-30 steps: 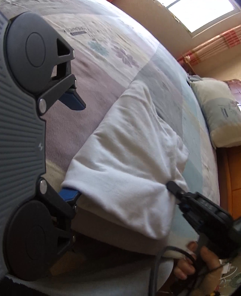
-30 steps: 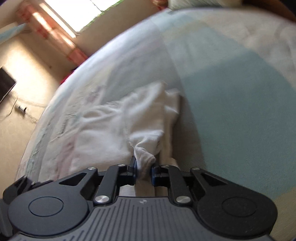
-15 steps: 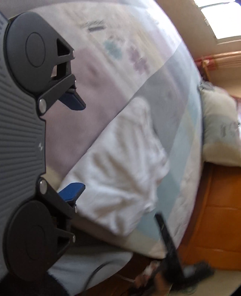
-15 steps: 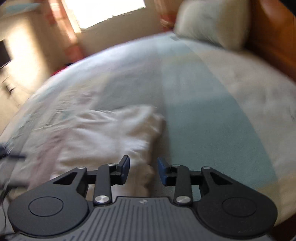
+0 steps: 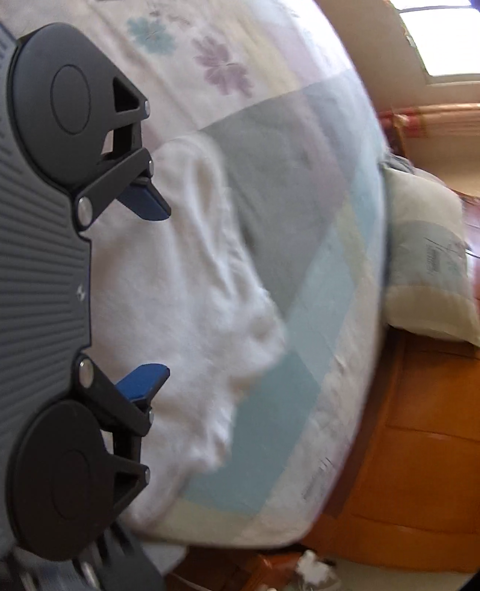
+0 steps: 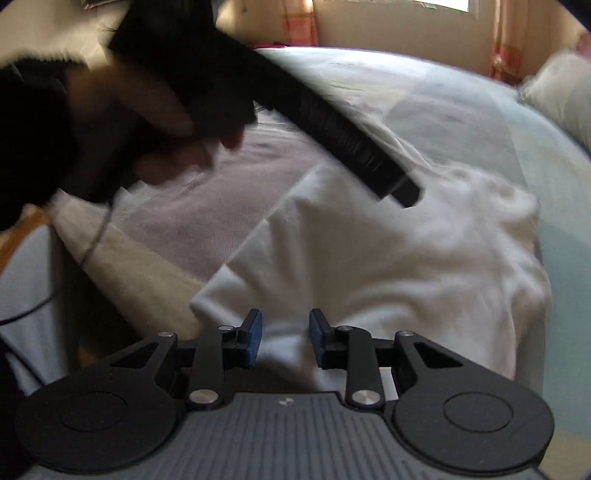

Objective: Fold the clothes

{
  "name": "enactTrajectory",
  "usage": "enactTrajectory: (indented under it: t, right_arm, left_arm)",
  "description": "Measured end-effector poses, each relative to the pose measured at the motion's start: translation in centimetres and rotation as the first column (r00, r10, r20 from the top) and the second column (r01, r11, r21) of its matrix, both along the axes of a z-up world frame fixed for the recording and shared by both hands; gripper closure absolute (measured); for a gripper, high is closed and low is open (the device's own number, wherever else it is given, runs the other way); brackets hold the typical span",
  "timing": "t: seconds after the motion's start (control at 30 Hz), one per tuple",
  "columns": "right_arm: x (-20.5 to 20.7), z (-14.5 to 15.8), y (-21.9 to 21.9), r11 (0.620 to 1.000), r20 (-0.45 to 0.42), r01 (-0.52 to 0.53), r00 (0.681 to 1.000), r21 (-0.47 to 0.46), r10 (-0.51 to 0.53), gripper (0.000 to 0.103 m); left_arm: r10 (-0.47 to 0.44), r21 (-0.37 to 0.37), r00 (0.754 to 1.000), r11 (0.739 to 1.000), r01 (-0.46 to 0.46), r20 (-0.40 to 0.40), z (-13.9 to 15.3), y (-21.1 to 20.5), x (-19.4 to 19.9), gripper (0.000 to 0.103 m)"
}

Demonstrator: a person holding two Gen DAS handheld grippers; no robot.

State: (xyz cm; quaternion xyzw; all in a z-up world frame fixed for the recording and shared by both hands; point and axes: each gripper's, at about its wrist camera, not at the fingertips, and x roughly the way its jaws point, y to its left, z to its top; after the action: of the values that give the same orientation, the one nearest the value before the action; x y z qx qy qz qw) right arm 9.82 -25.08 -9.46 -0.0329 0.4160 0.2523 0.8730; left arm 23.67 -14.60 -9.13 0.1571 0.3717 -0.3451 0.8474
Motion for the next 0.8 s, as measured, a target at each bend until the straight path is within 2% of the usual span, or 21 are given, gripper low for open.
enactTrajectory:
  t: [0.07, 0.23, 0.33, 0.4, 0.47, 0.5, 0.57, 0.63, 0.7, 0.8]
  right_arm:
    - [-0.2, 1.4, -2.1, 0.999, 0.011, 0.036, 0.999, 0.035, -0.037, 0.07]
    - [1.8, 4.7, -7.5, 0.976, 0.088, 0.185, 0.977, 0.119, -0.196, 0.07]
    - [4.9, 4.8, -9.1, 0.958, 0.106, 0.253, 0.958, 0.136, -0.268, 0.07]
    - [7.0, 3.2, -9.6, 0.95, 0.072, 0.271, 0.956, 0.153, -0.284, 0.07]
    - [8.7, 1.1, -10.0, 0.944, 0.035, 0.299, 0.951, 0.141, -0.307, 0.071]
    - [9.3, -0.2, -10.2, 0.94, 0.019, 0.324, 0.945, 0.109, -0.328, 0.076]
    - [8.9, -1.1, -11.2, 0.919, 0.002, 0.352, 0.934, 0.178, -0.358, 0.075]
    - [8.3, -0.5, -11.8, 0.912, -0.004, 0.36, 0.93, 0.195, -0.367, 0.076]
    - [8.1, 0.2, -12.1, 0.912, 0.003, 0.358, 0.931, 0.198, -0.366, 0.074]
    - [9.0, 1.8, -12.6, 0.921, 0.063, 0.329, 0.935, 0.208, -0.348, 0.071]
  left_arm:
    - [0.013, -0.008, 1.0, 1.0, -0.014, -0.015, -0.8, 0.2, 0.4, 0.018]
    - [0.018, -0.11, 1.0, 0.994, -0.018, 0.0, 1.9, 1.1, 1.0, 0.019]
    - [0.019, -0.2, 0.999, 0.979, -0.025, -0.033, 2.7, 1.4, 2.2, 0.019]
    - [0.017, -0.238, 0.997, 0.971, -0.034, -0.07, 2.2, 1.4, 3.1, 0.019]
    - [0.039, -0.23, 0.993, 0.971, -0.063, -0.111, 0.7, 1.3, 4.2, 0.019]
    - [0.055, -0.213, 0.993, 0.974, -0.077, -0.109, 0.0, 1.2, 4.6, 0.019]
    - [0.097, -0.147, 0.994, 0.984, -0.104, -0.054, -1.5, 1.1, 5.1, 0.019]
    - [0.117, -0.129, 0.992, 0.984, -0.122, -0.047, -1.9, 1.0, 5.6, 0.016]
    - [0.136, -0.156, 0.988, 0.977, -0.147, -0.076, -1.4, 1.2, 6.2, 0.019]
    - [0.154, -0.233, 0.985, 0.958, -0.17, -0.082, 0.2, 2.5, 5.6, 0.019]
